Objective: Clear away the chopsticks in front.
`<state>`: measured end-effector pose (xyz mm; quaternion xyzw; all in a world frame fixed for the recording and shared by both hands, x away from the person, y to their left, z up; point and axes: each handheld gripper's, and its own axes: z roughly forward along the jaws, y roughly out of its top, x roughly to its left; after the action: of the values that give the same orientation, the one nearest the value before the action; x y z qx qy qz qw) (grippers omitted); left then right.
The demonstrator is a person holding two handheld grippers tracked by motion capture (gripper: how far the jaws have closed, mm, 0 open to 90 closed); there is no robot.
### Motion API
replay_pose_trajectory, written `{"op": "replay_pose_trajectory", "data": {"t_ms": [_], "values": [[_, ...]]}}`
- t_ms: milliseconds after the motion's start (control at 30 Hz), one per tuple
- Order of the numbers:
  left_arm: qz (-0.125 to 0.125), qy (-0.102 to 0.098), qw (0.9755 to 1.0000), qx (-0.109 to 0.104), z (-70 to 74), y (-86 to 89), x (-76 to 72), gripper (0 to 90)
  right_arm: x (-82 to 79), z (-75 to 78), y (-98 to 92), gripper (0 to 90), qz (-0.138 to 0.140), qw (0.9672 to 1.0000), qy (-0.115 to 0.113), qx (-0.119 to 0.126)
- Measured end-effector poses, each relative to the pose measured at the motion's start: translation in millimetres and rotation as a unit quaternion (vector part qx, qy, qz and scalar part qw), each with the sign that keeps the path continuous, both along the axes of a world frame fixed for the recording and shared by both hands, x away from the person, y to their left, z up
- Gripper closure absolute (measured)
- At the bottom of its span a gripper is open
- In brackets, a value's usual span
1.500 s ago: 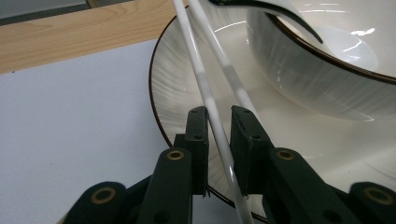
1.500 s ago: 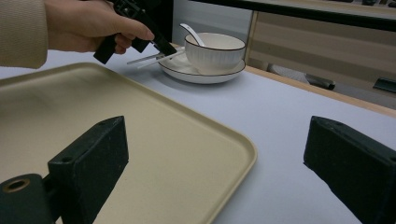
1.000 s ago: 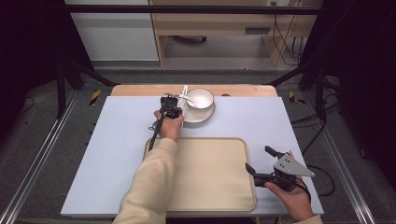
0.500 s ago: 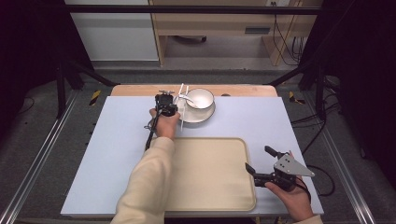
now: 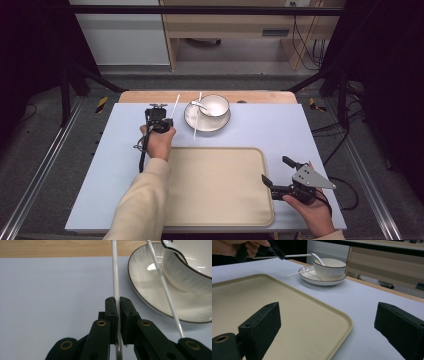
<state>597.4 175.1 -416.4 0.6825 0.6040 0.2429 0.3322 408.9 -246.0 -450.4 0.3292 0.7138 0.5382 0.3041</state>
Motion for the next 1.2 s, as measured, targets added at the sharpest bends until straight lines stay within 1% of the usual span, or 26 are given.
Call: {"op": "replay_pose_trajectory", "data": {"t_ms": [67,100,133,167,200,233,267,400,433,467,567,600,667,700,733,767,800,833,900,967,1067,1100,1133,1167,1200], "values": [[-0.001,0.002,1.0000,0.000,1.1,6.3,-11.6,84.7,0.3,-0.1,0.9,6.8,0.001,1.0000,0.000,-0.001],[-0.001,0.002,1.0000,0.000,1.1,6.3,-11.6,84.7,0.3,-0.1,0.9,6.8,0.001,1.0000,0.000,-0.001],[-0.003,0.003,1.0000,0.004,0.6,9.4,-22.4,84.6,0.2,-0.1,1.7,6.8,0.002,1.0000,-0.001,-0.002],[-0.003,0.003,1.0000,0.004,0.6,9.4,-22.4,84.6,0.0,0.1,1.6,6.9,0.002,1.0000,-0.001,-0.002],[-0.005,0.001,1.0000,0.000,-1.6,11.6,-35.8,84.7,0.1,0.1,1.5,6.8,0.002,1.0000,-0.001,0.000],[-0.005,0.001,1.0000,0.000,-1.6,11.6,-35.8,84.7,0.1,0.1,1.5,6.8,0.002,1.0000,-0.001,0.000],[-0.011,0.005,0.9999,-0.003,-4.7,14.2,-50.4,84.7,0.3,0.2,0.7,6.8,0.001,1.0000,0.000,0.000],[-0.012,0.001,0.9999,-0.011,-6.3,18.3,-74.0,84.7,0.3,0.2,-0.8,6.8,-0.001,1.0000,0.000,0.004],[-0.012,0.001,0.9999,-0.011,-6.3,18.3,-74.0,84.7,0.1,0.5,-1.1,6.9,-0.001,1.0000,0.000,0.005],[-0.010,-0.004,0.9998,-0.014,-5.3,19.0,-86.8,84.6,0.1,0.6,-1.1,6.8,-0.001,1.0000,0.000,0.006],[-0.005,-0.020,0.9997,-0.015,-4.0,18.3,-105.7,84.7,0.2,0.3,-0.7,6.8,-0.001,1.0000,-0.001,0.004],[-0.005,-0.024,0.9997,-0.011,-4.2,17.1,-111.6,84.6,0.0,0.3,-0.3,6.9,0.000,1.0000,0.000,0.004],[-0.009,-0.028,0.9996,0.006,-5.7,13.5,-124.0,84.7,-0.2,0.3,0.1,6.9,0.001,1.0000,0.000,0.003],[-0.010,-0.027,0.9996,0.007,-6.3,13.4,-128.0,84.7,-0.1,-0.1,0.3,6.9,0.002,1.0000,-0.001,0.002],[-0.010,-0.027,0.9996,0.007,-6.3,13.4,-128.0,84.6,-0.3,-0.2,0.4,6.9,0.002,1.0000,-0.001,0.002],[-0.007,-0.029,0.9996,0.000,-7.5,13.2,-132.8,84.7,-0.6,-0.3,0.5,6.9,0.002,1.0000,0.000,0.003],[-0.001,-0.031,0.9995,-0.004,-9.7,12.8,-142.3,84.6,-0.9,-0.3,0.5,6.9,0.001,1.0000,0.001,0.003],[-0.001,-0.031,0.9995,-0.004,-9.7,12.8,-142.3,84.6,-0.9,-0.3,0.5,6.9,0.001,1.0000,0.001,0.003],[0.001,-0.032,0.9995,-0.007,-11.6,12.9,-149.2,84.6,-1.1,-0.1,0.3,6.9,-0.001,1.0000,0.001,0.005],[0.003,-0.032,0.9995,-0.008,-15.4,11.6,-160.9,84.6,-1.1,-0.1,0.4,6.9,-0.001,1.0000,0.001,0.006],[0.006,-0.033,0.9993,-0.013,-18.8,10.0,-169.6,84.7,-1.3,0.0,0.8,6.9,-0.002,1.0000,0.000,0.004],[0.006,-0.033,0.9993,-0.013,-18.8,10.0,-169.6,84.6,-1.3,0.0,0.8,6.9,-0.002,1.0000,0.000,0.004],[0.002,-0.031,0.9994,-0.012,-21.6,8.2,-174.0,84.6,-1.5,0.3,0.7,6.9,-0.002,1.0000,-0.001,0.006],[0.002,-0.031,0.9994,-0.012,-21.6,8.2,-174.0,84.6,-1.5,0.3,0.7,6.9,-0.002,1.0000,-0.001,0.006],[-0.001,-0.028,0.9996,-0.009,-24.0,6.9,-178.1,84.6,-1.6,0.5,0.4,6.9,-0.002,1.0000,-0.003,0.007]]}}
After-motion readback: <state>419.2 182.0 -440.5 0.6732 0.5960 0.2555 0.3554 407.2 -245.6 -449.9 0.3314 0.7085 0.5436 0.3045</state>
